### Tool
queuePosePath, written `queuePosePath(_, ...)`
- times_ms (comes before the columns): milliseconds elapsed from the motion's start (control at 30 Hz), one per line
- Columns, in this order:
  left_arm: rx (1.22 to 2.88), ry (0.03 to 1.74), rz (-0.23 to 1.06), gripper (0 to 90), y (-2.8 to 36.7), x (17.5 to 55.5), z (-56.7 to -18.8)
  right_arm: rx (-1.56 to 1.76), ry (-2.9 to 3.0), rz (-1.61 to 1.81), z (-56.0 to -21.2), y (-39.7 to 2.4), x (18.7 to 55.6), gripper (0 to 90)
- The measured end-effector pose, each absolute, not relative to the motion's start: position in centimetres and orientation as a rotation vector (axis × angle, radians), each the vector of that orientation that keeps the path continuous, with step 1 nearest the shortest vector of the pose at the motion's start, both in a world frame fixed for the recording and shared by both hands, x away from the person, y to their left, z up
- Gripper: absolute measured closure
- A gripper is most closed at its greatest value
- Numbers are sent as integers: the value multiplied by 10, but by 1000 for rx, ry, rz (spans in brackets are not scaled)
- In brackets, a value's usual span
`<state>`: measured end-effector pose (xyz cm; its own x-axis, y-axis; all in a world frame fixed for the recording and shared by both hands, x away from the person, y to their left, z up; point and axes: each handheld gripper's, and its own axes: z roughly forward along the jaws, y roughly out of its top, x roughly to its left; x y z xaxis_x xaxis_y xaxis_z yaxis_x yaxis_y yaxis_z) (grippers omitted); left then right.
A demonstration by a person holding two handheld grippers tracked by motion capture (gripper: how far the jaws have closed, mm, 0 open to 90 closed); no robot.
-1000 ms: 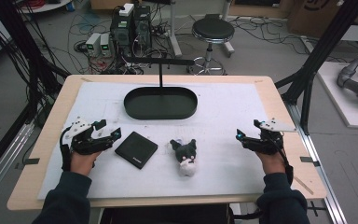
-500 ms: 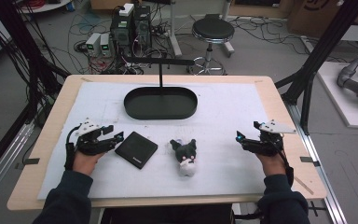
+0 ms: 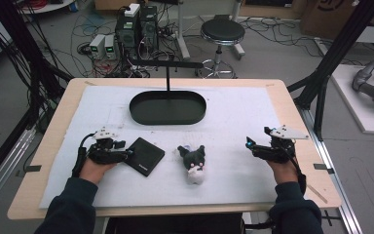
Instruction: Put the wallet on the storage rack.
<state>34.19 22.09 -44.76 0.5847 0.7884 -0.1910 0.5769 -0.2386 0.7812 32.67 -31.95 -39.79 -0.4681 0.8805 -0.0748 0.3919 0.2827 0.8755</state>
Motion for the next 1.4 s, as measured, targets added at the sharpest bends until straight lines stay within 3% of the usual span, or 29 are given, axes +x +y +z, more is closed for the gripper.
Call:
queuePosePath(167,1915,1101,215,462,224,345,-450,1136,1992,1121,-398,-318,326,207)
queuePosePath(333,1933,1084,220,433,223,344,-450,1133,1991,1118,-398,-318,326,207)
queuePosePath(367,1933,1080,206,454,223,344,-450,1134,1992,1120,-398,-318,327,207)
queuePosePath(433,1938,1062,179,583,221,343,-449,1134,1990,1120,-398,-319,327,207)
queuePosePath(667,1919,1077,183,734,223,342,-445,1132,1997,1109,-399,-317,328,207)
queuePosePath(867,1868,1082,145,794,228,343,-440,1140,1997,1107,-399,-318,328,207)
queuePosePath(1000,1822,1080,160,809,232,342,-437,1143,1990,1106,-399,-318,328,207)
queuePosePath(1400,1598,1092,361,821,257,335,-419,1152,1991,1100,-401,-318,328,207)
